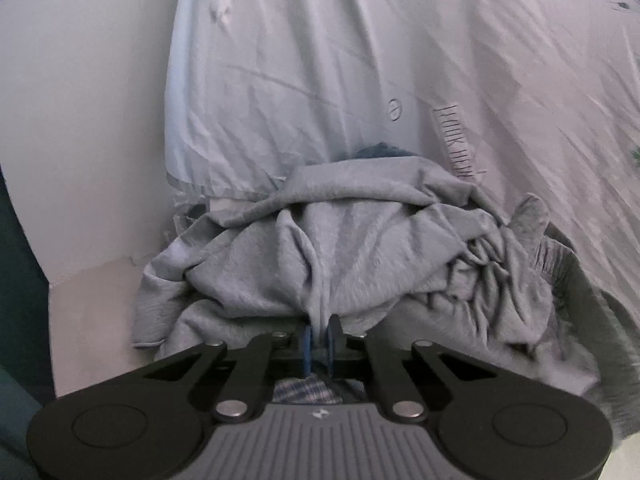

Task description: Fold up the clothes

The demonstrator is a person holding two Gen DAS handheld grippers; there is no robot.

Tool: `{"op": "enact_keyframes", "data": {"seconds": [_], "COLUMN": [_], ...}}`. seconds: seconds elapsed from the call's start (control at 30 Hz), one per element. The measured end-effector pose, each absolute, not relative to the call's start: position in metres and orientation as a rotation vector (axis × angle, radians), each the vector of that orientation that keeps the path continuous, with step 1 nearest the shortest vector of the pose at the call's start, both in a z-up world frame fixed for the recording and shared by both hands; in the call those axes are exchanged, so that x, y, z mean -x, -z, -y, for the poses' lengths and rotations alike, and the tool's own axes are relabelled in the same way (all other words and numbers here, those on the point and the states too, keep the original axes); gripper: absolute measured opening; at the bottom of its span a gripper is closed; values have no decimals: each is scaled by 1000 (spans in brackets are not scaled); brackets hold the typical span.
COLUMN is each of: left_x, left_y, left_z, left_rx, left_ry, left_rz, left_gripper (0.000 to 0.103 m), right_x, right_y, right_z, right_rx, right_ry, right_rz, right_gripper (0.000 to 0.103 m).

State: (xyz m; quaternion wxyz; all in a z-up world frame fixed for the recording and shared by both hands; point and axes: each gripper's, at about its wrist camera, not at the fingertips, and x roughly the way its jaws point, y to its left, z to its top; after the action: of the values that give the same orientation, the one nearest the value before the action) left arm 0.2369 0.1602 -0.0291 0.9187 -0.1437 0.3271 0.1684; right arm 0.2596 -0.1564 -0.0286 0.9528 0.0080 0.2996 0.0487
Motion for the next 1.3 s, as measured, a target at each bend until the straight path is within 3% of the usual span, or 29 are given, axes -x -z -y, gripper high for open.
{"op": "enact_keyframes", "data": {"seconds": [0.2,0.43,0.63,0.9,1.0,1.07,1.3], "left_x": [-201,-132,-70,9,29,39,54], "left_y": [10,-5,27,93,107,110,104], "left_z": [-121,-17,85,185,200,201,182], "left_rx": [243,200,230,239,240,245,234], "left_ry": [-311,-227,-93,-15,-31,-53,-106], "left_rz": [-643,-633,-746,-965,-1015,-1026,-1026], "left_gripper": [1,0,2,5,14,21,39], "right_x": [-177,-31,102,226,258,265,279], "right_y": [6,-8,-5,41,54,60,57], "right_z": [262,438,603,717,738,744,728], "right_rx": [38,4,-28,-161,-212,-224,-274], "right_ry": [131,518,886,999,977,949,901], "right_rz": [-501,-480,-503,-684,-717,-725,-664], "right_gripper": [3,3,3,6,17,35,61]}}
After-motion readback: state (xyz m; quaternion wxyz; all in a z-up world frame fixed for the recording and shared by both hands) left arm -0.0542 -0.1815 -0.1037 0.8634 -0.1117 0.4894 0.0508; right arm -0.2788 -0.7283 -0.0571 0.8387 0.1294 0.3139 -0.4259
